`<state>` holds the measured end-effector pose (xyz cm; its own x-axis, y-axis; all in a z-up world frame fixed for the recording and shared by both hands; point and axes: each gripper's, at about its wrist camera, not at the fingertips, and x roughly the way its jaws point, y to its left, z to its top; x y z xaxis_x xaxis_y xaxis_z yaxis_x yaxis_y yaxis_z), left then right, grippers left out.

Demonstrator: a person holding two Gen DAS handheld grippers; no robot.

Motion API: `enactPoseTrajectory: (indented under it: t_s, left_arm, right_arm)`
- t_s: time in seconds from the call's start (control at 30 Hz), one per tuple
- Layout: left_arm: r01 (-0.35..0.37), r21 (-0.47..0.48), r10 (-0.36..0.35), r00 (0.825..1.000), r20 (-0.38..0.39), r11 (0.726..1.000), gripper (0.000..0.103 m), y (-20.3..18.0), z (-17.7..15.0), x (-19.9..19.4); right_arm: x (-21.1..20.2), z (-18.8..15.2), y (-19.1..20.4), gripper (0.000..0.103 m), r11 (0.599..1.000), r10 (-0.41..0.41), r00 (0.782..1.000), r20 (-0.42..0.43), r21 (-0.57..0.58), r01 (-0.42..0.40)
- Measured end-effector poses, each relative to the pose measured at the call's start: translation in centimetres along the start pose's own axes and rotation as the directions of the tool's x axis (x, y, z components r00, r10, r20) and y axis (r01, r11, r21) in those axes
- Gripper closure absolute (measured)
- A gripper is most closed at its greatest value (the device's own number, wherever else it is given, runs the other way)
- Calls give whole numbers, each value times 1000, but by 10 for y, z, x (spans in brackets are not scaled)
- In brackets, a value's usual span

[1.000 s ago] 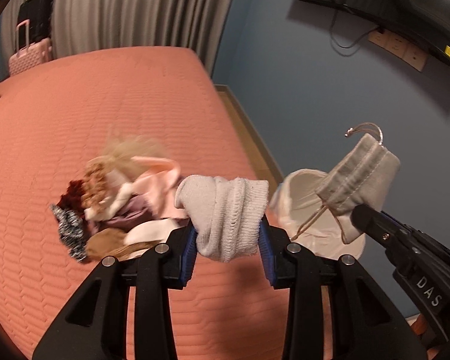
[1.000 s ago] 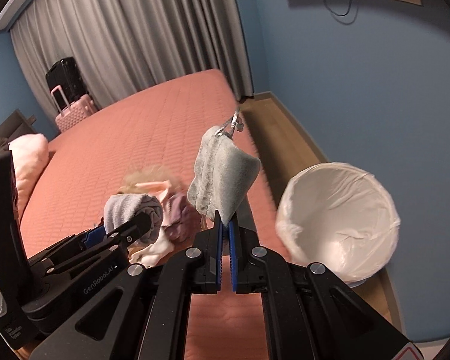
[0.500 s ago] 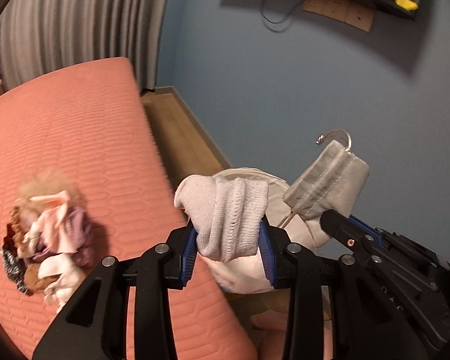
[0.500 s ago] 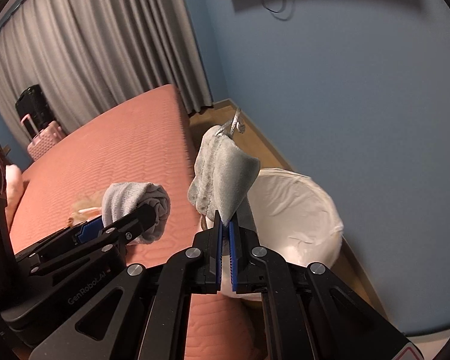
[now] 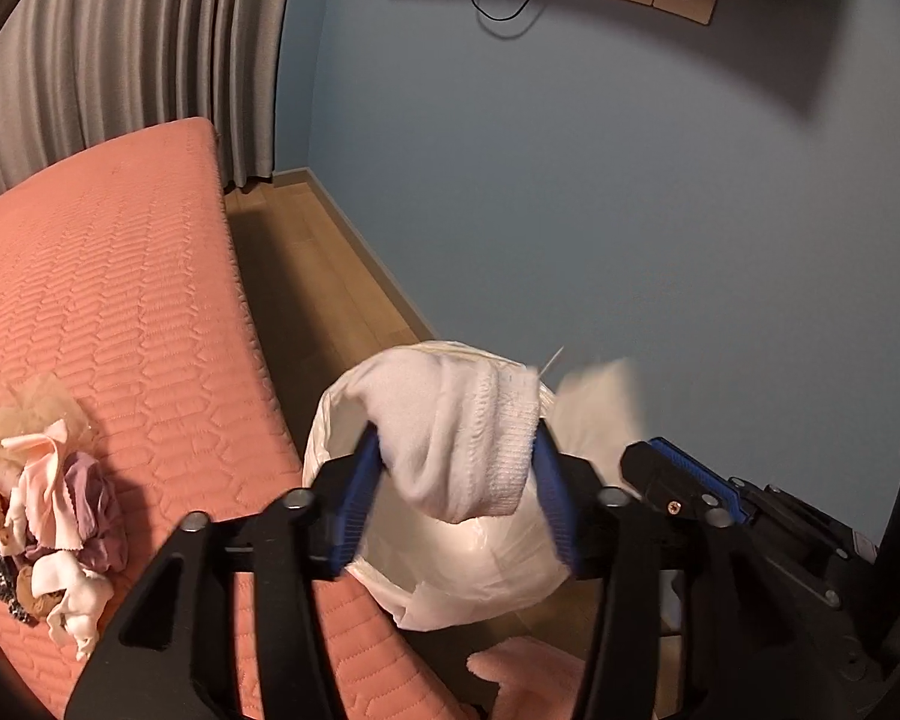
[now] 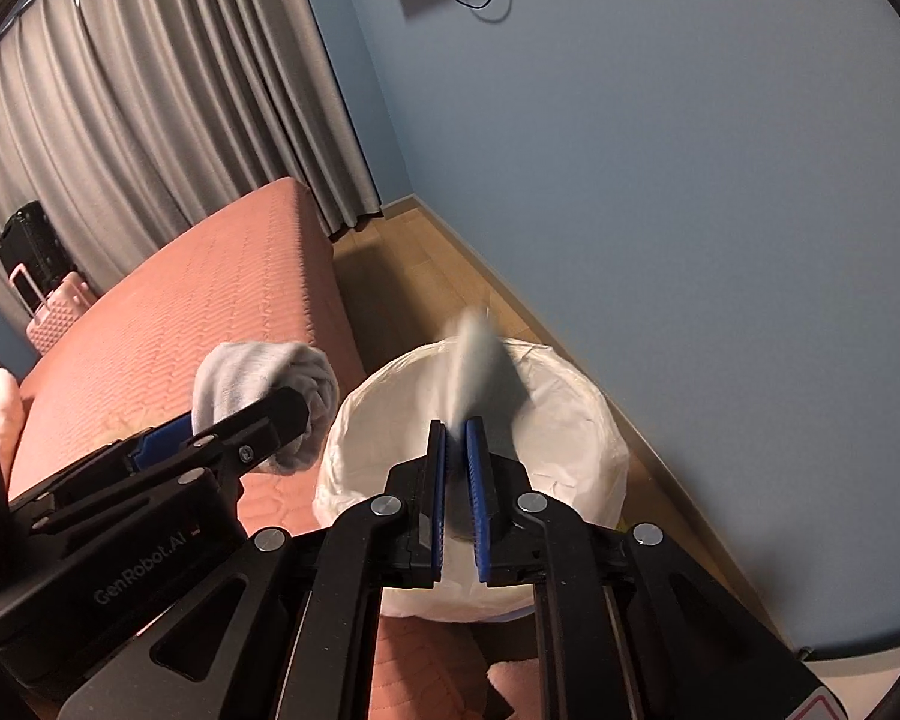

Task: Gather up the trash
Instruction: 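Carry the grey pouch and white sock to the wastebasket and open both tools, then grasp the tan stocking with the left tool while the right tool grasps a white cloth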

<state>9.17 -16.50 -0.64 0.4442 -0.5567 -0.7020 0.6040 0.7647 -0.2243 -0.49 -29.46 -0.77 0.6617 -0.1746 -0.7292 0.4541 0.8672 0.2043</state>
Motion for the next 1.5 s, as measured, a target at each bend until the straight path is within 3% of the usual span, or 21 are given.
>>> enactPoseTrajectory:
  t_s: [0.1, 0.17, 0.3, 0.43, 0.87, 1.17, 1.37, 1.5]
  left_arm:
    - [-22, -12, 22, 1000, 12, 1000, 37, -1, 1, 0]
    - [-31, -27, 31, 999, 15, 999, 35, 1, 2, -1]
    - [-47, -42, 48, 999, 20, 998, 32, 4, 4, -5]
    - [-53, -54, 54, 998, 23, 997, 30, 9, 4, -8]
    - [-72, -113, 74, 997, 18, 991, 30, 33, -6, -24]
    - [-124, -175, 129, 991, 18, 977, 27, 70, -24, -47]
    - [-162, -220, 170, 985, 18, 962, 26, 98, -37, -63]
    - [-188, -249, 199, 980, 20, 950, 20, 115, -46, -75]
  right_arm:
    - [-1, 0, -1, 92, 1000, -4, 1000, 5, 10, 4]
    - [-2, 1, 0, 85, 1000, -6, 1000, 10, 16, 6]
    - [-6, -1, 4, 81, 1000, -5, 1000, 20, 11, 5]
    - [-10, -2, 4, 74, 1000, -3, 1000, 26, 8, 3]
    - [-23, -6, 24, 71, 999, 15, 1000, 18, -39, -14]
    - [-26, -20, 61, 70, 995, 54, 998, -18, -81, -55]
    - [-27, -28, 90, 66, 989, 80, 996, -35, -118, -83]
    - [-29, -34, 110, 60, 985, 100, 994, -48, -138, -106]
